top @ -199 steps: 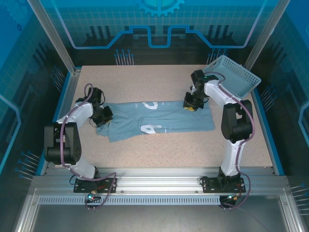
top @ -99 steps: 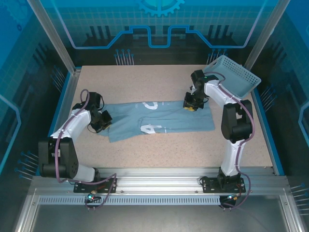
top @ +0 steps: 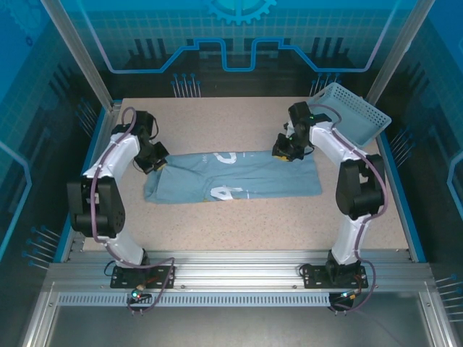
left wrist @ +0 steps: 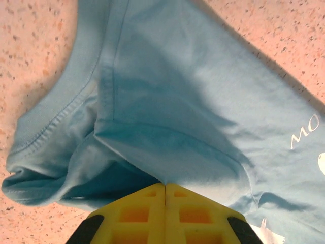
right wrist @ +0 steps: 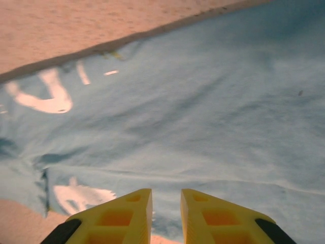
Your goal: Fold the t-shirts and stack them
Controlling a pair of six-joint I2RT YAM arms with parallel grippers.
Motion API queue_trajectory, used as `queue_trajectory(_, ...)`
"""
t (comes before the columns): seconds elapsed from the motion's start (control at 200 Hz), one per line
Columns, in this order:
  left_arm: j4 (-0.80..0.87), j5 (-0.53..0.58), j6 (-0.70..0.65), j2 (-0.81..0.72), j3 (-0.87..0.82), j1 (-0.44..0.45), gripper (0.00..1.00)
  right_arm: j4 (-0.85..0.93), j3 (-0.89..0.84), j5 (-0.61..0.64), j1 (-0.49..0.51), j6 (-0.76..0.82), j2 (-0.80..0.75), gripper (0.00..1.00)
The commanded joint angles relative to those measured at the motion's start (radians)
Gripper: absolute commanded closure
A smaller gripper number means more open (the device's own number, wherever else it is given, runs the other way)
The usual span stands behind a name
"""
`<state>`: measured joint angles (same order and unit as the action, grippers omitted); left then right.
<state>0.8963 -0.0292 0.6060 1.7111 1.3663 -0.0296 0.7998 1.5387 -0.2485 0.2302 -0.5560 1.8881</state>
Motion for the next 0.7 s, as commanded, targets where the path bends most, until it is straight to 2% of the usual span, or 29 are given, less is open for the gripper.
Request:
queue_trajectory(0.0, 0.121, 0.048, -0.054, 0.062, 0.094, -0.003, 1.0, -0.142, -0.039, -0.096, 0.004, -0.004, -0.093, 0.76)
queue_trajectory(0.225, 0.152, 0.086, -0.09, 0.17, 0.19, -0.008, 1.0, -0.137, -0.048, -0.105, -0.001, -0.012, -0.09, 0.77)
queue_trajectory(0.6, 0.078, 0.167, -0.152, 0.375, 0.307, -0.018, 1.0, -0.129, -0.084, -0.112, -0.001, 0.002, -0.109, 0.77)
queue_trajectory(0.65, 0.073, 0.172, -0.15, 0.378, 0.317, -0.018, 0.93, -0.126, -0.094, -0.115, -0.005, 0.001, -0.111, 0.77)
queue_trajectory(0.695, 0.082, 0.173, -0.143, 0.376, 0.326, -0.017, 0.81, -0.133, -0.11, -0.118, -0.01, -0.004, -0.117, 0.77)
